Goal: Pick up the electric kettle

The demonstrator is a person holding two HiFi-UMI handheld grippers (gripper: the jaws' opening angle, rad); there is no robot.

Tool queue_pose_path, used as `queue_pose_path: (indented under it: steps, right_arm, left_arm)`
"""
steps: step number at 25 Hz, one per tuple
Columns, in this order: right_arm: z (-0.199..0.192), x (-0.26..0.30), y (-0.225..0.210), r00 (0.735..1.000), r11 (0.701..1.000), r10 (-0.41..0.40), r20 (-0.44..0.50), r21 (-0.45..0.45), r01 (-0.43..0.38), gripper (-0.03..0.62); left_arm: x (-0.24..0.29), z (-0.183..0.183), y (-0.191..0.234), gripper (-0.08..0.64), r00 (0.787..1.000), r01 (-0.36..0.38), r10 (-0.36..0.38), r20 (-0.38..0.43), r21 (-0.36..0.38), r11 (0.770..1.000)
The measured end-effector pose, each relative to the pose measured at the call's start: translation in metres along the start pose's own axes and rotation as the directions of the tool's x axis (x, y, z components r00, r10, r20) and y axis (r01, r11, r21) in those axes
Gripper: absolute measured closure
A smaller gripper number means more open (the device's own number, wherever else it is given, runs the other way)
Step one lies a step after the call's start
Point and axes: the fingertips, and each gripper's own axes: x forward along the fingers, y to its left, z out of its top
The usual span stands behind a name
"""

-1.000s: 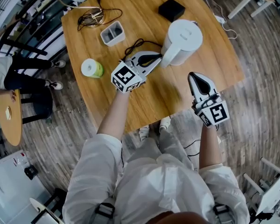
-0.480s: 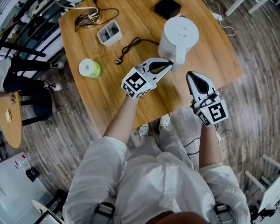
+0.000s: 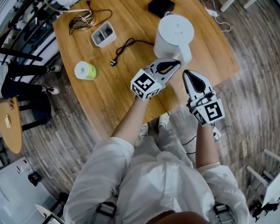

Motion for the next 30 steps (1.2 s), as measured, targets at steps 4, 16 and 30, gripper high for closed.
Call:
queue_pose_path:
  steps: [4, 16, 30]
  right_arm:
    - [-0.002, 0.002, -0.003, 1.0, 1.0, -0.011, -0.004, 0.001, 0.011, 0.58]
    - [-0.043, 0.046, 0.006, 0.99, 0.989, -0.139, -0.016, 0.055, 0.14, 0.58]
    - [-0.061, 0.044, -0.016, 0.969, 0.973, -0.229, -0.09, -0.066, 0.223, 0.58]
  left_arm:
    - [0.0, -0.001, -0.002, 0.552, 1.0, 0.006, -0.005, -0.008, 0.003, 1.0]
    - [-0.093, 0.023, 0.036, 0.552, 0.991, -0.13, 0.132, -0.015, 0.09, 0.987]
    - [-0.101, 0.035, 0.044, 0.552, 0.986, -0.164, 0.164, 0.011, 0.093, 0.982]
